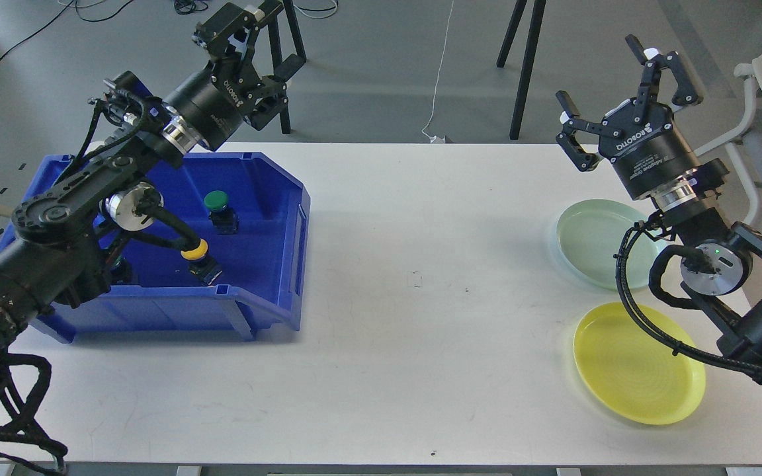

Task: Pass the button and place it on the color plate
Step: 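Move the left gripper over the blue bin toward a yellow button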

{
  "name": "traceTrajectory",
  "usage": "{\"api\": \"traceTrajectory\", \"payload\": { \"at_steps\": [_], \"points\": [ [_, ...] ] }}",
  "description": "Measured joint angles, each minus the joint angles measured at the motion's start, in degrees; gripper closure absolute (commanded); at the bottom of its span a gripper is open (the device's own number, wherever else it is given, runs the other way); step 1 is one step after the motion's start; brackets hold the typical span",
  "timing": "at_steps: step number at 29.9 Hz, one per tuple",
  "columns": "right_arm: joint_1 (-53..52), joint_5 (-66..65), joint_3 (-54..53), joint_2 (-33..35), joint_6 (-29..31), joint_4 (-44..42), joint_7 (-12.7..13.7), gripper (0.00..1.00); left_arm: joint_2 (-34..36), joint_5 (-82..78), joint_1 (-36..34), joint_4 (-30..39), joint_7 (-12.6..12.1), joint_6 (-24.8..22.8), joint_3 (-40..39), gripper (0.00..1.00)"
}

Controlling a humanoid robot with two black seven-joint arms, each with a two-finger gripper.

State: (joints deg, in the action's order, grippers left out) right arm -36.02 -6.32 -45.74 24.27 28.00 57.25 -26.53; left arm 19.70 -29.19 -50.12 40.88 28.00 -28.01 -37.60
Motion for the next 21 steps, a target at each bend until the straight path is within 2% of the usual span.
{"api": "traceTrajectory", "payload": {
  "at_steps": [9, 10, 11, 13, 17, 21],
  "points": [
    [0.4, 0.0, -0.3, -0.4, 0.0, 0.5, -0.1, 0.01, -0.4, 1.2, 0.7, -1.0, 0.0, 0.0, -1.9, 0.12],
    [0.6, 0.0, -0.3, -0.4, 0.0, 0.5, -0.2, 0.01, -0.5, 2.1, 0.8, -1.2, 0.0, 0.0, -2.1, 0.11],
    [0.6, 0.0, -0.4, -0.4, 0.0, 0.5, -0.2, 0.01, -0.6, 3.2, 0.8, -1.3, 0.0, 0.0, -2.3, 0.0],
    [0.7, 0.0, -0.5, -0.4, 0.0, 0.5, -0.2, 0.01, -1.1, 5.7, 0.8, -0.9, 0.0, 0.0, -2.7, 0.0],
    [0.8, 0.0, -0.5, -0.4, 0.0, 0.5, -0.2, 0.01, -1.1, 8.1, 1.4, 6.8, 0.0, 0.0, -4.4, 0.0],
    [1.0, 0.1, -0.4, -0.4, 0.0, 0.5, -0.2, 0.01, 0.4, 8.2, 5.4, 16.2, 0.0, 0.0, -6.8, 0.0]
  ]
}}
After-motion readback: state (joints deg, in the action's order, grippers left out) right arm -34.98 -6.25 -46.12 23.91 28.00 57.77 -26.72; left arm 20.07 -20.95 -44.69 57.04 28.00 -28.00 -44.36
